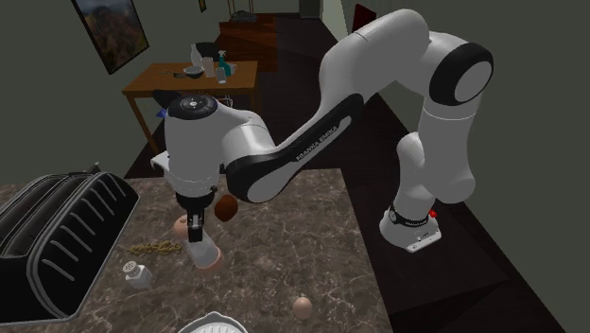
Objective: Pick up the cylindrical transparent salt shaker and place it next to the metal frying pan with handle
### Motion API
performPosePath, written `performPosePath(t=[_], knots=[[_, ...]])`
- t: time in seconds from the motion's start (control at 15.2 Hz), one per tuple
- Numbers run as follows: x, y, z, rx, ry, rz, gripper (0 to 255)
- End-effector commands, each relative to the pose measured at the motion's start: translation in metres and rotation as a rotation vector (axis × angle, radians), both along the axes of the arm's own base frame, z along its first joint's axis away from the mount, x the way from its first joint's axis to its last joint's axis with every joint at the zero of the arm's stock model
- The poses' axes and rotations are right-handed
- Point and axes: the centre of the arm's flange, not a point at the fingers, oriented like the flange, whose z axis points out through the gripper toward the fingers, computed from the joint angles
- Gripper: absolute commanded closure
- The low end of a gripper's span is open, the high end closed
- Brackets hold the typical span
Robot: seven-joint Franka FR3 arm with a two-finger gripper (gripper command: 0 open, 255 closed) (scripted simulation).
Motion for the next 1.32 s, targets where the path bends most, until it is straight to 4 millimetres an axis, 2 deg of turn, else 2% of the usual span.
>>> performPosePath(t=[0.0, 0.4, 0.92, 0.99, 1.25], knots=[[0.0, -0.001, -0.01, 0.0, -0.001, 0.0, 255], [0.0, -0.001, -0.045, 0.0, -0.001, 0.0, 255], [0.0, -0.001, -0.045, 0.0, -0.001, 0.0, 255], [0.0, -0.001, -0.045, 0.0, -0.001, 0.0, 0], [0.0, -0.001, -0.045, 0.0, -0.001, 0.0, 0]])
